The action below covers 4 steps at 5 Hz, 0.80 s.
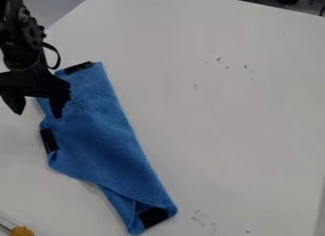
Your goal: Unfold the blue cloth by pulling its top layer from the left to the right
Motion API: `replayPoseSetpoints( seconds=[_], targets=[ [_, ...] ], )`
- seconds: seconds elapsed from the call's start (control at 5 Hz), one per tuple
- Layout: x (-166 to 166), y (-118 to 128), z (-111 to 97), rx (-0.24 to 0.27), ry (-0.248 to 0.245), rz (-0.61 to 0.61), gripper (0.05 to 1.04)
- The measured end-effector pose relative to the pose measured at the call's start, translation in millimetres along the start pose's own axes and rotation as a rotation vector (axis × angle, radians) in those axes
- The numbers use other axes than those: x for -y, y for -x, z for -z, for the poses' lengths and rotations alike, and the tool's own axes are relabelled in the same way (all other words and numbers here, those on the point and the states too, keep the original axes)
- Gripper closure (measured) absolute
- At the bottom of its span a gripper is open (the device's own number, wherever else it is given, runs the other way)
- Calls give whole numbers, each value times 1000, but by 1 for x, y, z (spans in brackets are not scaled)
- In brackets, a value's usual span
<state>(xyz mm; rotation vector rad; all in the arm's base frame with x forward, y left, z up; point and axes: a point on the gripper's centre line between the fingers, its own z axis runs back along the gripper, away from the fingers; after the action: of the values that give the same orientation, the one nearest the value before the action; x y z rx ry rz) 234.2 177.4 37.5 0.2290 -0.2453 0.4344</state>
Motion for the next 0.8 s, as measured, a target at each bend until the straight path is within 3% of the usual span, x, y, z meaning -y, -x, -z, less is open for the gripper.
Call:
replayPoseSetpoints(
  seconds=[0.4,0.8],
  targets=[
    [0,27,10,-51,40,-66,84],
    [-1,45,8,-55,49,-130,84]
  ],
)
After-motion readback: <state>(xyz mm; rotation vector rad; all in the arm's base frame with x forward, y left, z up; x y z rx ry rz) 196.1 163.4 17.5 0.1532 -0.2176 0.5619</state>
